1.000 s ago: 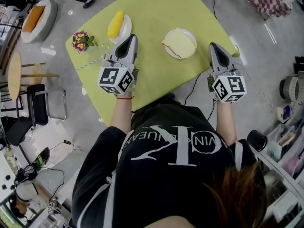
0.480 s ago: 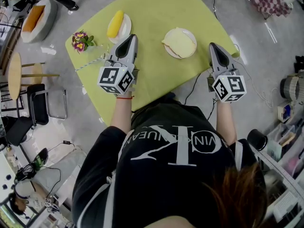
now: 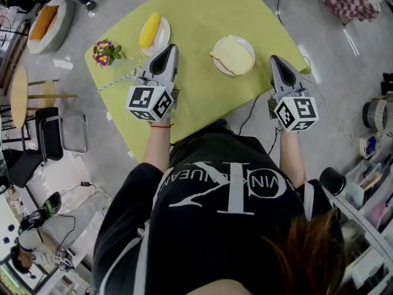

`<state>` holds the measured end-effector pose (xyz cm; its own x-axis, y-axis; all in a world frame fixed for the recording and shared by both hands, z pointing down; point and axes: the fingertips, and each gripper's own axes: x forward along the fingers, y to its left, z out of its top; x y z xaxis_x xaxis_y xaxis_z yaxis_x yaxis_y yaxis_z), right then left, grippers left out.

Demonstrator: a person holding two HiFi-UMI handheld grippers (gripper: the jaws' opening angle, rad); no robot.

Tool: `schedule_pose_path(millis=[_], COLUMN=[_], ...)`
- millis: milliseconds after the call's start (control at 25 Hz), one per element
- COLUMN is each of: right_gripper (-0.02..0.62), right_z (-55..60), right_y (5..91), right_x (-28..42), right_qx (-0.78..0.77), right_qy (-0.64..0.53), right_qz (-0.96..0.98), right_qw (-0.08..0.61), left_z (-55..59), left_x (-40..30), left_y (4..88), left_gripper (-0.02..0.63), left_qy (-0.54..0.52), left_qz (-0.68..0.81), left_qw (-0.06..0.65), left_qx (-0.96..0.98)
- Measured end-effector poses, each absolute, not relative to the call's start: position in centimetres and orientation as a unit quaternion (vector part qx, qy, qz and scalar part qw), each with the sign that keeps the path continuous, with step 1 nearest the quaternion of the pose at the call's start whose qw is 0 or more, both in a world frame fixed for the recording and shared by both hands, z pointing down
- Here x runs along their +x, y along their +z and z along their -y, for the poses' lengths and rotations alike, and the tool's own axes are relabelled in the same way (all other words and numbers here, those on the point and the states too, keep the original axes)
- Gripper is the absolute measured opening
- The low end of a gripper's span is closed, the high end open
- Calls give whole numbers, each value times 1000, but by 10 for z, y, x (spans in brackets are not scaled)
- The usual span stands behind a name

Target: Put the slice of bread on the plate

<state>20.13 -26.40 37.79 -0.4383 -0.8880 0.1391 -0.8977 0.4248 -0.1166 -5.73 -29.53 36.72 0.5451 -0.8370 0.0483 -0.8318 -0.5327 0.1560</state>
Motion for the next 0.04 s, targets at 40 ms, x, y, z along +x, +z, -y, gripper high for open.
schedule_pose_path(millis=[40], right_gripper=[-2], right_z=[265], right_y=[379], right_x=[201], right_qx=[529], right_qy=[88], right_qz=[843], right_qw=[28], left_z=[296], left_x=[-57], left_y=[368], left_gripper=[6], left_qy=[-16], left_qz=[477], left_qw=[80], left_qx=[875])
